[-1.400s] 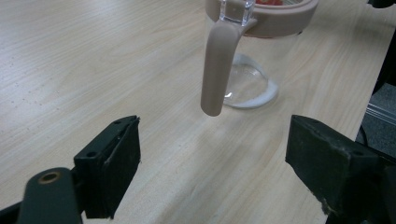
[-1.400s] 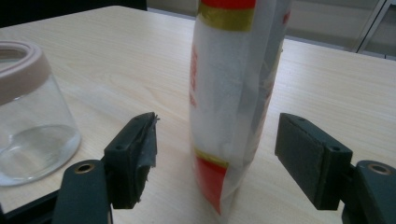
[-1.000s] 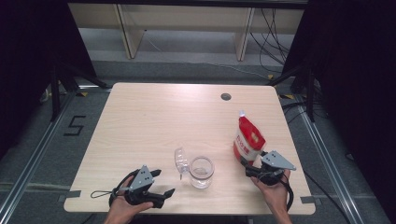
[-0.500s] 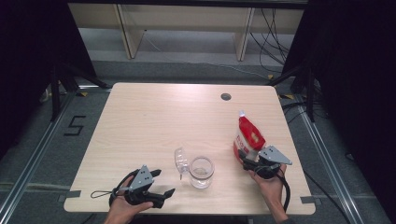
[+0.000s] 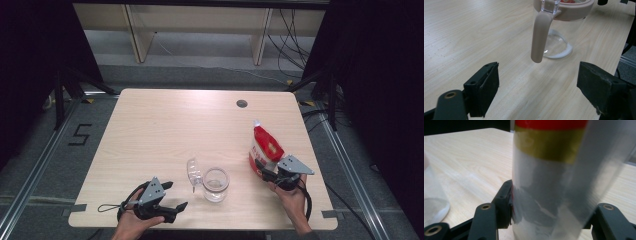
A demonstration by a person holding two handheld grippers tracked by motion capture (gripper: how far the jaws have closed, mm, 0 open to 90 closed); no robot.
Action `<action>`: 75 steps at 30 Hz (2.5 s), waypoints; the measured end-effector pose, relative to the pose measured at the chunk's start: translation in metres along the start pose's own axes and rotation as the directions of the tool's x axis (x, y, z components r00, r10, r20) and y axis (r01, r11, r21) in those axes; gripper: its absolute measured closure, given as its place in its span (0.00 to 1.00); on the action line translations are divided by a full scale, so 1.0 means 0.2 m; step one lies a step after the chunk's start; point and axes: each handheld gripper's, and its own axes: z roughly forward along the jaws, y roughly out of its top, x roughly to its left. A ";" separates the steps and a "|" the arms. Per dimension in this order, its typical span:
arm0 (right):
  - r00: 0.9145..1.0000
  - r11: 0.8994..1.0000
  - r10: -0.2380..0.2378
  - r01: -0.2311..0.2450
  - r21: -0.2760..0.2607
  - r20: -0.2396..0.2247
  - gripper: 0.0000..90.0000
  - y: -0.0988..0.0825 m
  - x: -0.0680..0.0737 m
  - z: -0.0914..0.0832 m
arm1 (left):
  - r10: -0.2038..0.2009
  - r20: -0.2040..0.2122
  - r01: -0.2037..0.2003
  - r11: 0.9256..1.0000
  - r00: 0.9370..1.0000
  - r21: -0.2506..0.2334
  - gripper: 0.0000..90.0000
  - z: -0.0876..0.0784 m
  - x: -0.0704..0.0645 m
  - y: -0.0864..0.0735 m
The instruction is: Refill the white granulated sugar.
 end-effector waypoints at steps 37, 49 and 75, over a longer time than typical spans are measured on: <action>0.993 0.994 0.091 -0.095 -0.053 -0.079 0.38 -0.08 0.02 -0.05 | 0.036 0.004 -0.036 0.999 0.999 0.009 0.19 0.01 0.00 0.00; 0.993 0.993 0.083 -0.090 -0.082 -0.079 0.39 -0.10 0.01 -0.02 | 0.006 0.011 -0.006 1.000 1.000 0.012 0.19 0.01 -0.01 -0.01; 0.993 0.985 0.074 -0.087 -0.147 -0.095 0.37 -0.10 -0.02 0.03 | 0.045 0.008 -0.045 0.999 0.999 0.015 0.19 0.01 0.00 0.00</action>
